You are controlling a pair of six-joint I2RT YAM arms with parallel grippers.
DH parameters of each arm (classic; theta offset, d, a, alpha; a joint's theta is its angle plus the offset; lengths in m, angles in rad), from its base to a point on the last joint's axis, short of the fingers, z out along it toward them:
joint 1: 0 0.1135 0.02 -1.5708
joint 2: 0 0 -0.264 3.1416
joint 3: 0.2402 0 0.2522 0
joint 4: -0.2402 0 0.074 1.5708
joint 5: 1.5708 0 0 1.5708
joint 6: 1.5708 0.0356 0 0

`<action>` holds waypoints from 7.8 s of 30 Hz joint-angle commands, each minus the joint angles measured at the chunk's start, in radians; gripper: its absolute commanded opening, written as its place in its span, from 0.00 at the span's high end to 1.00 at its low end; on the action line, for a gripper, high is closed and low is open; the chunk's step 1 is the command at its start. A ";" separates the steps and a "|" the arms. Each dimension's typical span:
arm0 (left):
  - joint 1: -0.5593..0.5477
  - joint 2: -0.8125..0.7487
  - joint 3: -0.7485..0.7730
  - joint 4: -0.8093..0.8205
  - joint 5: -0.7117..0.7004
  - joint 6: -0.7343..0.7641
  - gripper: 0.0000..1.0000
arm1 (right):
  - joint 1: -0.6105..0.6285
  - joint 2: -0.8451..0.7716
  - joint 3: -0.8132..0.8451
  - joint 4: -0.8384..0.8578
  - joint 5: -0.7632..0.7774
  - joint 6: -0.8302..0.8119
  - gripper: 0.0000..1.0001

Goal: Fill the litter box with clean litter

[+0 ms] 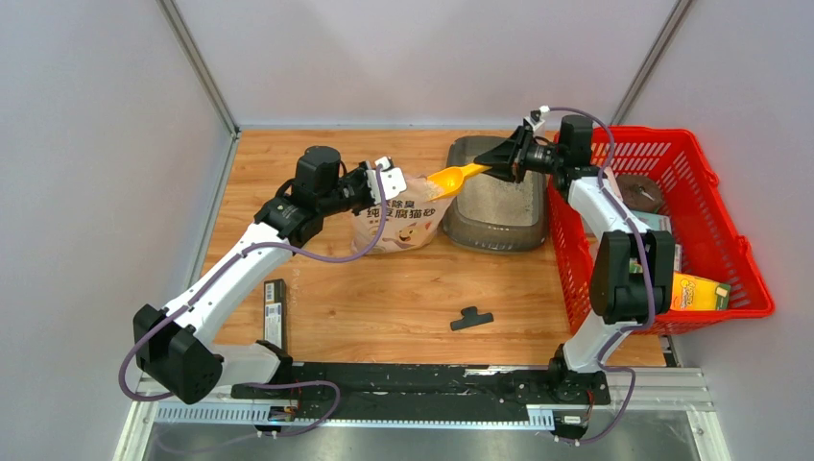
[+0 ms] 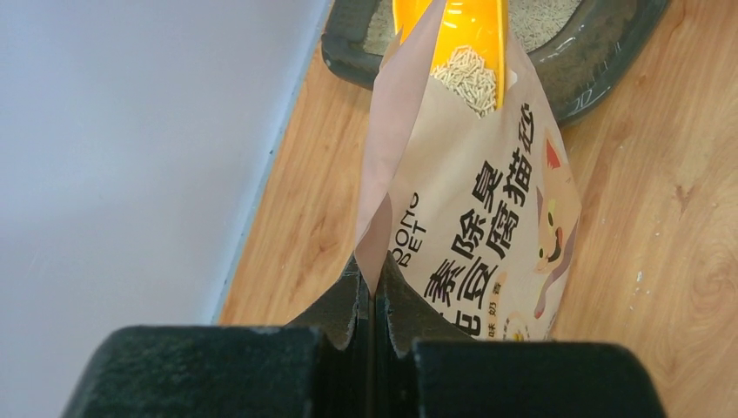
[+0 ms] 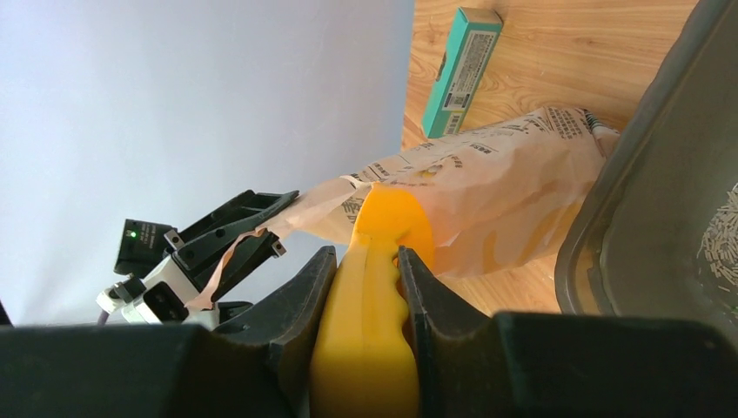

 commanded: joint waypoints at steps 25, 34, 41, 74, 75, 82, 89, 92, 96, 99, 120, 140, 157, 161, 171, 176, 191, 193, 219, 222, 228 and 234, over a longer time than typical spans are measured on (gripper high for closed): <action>0.003 -0.027 0.086 0.269 -0.006 -0.012 1.00 | -0.127 -0.052 0.058 0.107 -0.109 0.064 1.00; 0.003 0.005 0.125 0.225 0.013 -0.018 1.00 | -0.234 -0.039 0.101 0.144 -0.124 0.103 1.00; 0.001 0.027 0.149 0.205 0.020 -0.032 1.00 | -0.366 0.003 0.194 0.159 -0.121 0.107 1.00; -0.002 -0.022 0.060 0.247 0.069 -0.053 1.00 | -0.519 0.063 0.529 -0.381 0.121 -0.531 1.00; -0.002 -0.022 0.060 0.248 0.073 -0.055 1.00 | -0.519 0.065 0.534 -0.387 0.126 -0.539 1.00; -0.002 -0.031 0.049 0.252 0.083 -0.065 1.00 | -0.519 0.080 0.606 -0.434 0.190 -0.595 1.00; -0.002 -0.044 0.034 0.255 0.076 -0.062 1.00 | -0.512 0.102 0.655 -0.448 0.227 -0.615 1.00; -0.002 -0.045 0.028 0.257 0.077 -0.062 1.00 | -0.499 0.102 0.667 -0.471 0.241 -0.653 1.00; -0.002 -0.044 0.023 0.260 0.079 -0.064 1.00 | -0.476 0.100 0.673 -0.488 0.241 -0.678 1.00; -0.002 -0.044 0.020 0.263 0.077 -0.064 1.00 | -0.455 0.088 0.669 -0.511 0.239 -0.718 1.00; -0.003 -0.044 0.013 0.275 0.096 -0.110 1.00 | -0.035 -0.105 0.730 -0.876 0.287 -1.100 1.00; -0.003 -0.116 -0.056 0.295 0.077 -0.231 1.00 | 0.364 0.034 0.725 -0.899 0.649 -1.104 1.00; -0.003 -0.030 0.025 0.418 0.037 -0.251 1.00 | 0.519 0.166 0.636 -0.835 0.957 -0.896 1.00; -0.002 -0.027 0.029 0.432 0.034 -0.269 1.00 | 0.536 0.172 0.613 -0.821 1.057 -0.896 1.00; -0.002 -0.030 0.019 0.455 0.039 -0.309 1.00 | 0.548 0.186 0.478 -0.805 1.045 -0.820 1.00; -0.002 -0.012 0.034 0.475 0.037 -0.358 1.00 | 0.554 0.172 0.383 -0.809 0.953 -0.744 1.00; -0.003 0.018 0.043 0.459 0.025 -0.414 1.00 | 0.545 0.289 0.422 -0.635 0.422 -0.562 1.00; -0.002 0.022 0.045 0.459 0.023 -0.418 1.00 | 0.536 0.290 0.417 -0.600 0.353 -0.540 1.00; -0.002 -0.077 0.060 0.266 0.025 -0.176 1.00 | 0.239 0.136 0.366 -0.403 0.043 -0.295 1.00; -0.002 -0.087 0.059 0.257 0.023 -0.139 1.00 | 0.203 0.111 0.365 -0.428 0.049 -0.318 1.00; 0.000 -0.104 0.028 0.238 0.000 -0.078 1.00 | 0.122 0.085 0.339 -0.433 0.005 -0.348 1.00; -0.002 -0.111 0.016 0.228 -0.009 -0.052 1.00 | 0.068 0.086 0.327 -0.427 -0.037 -0.359 1.00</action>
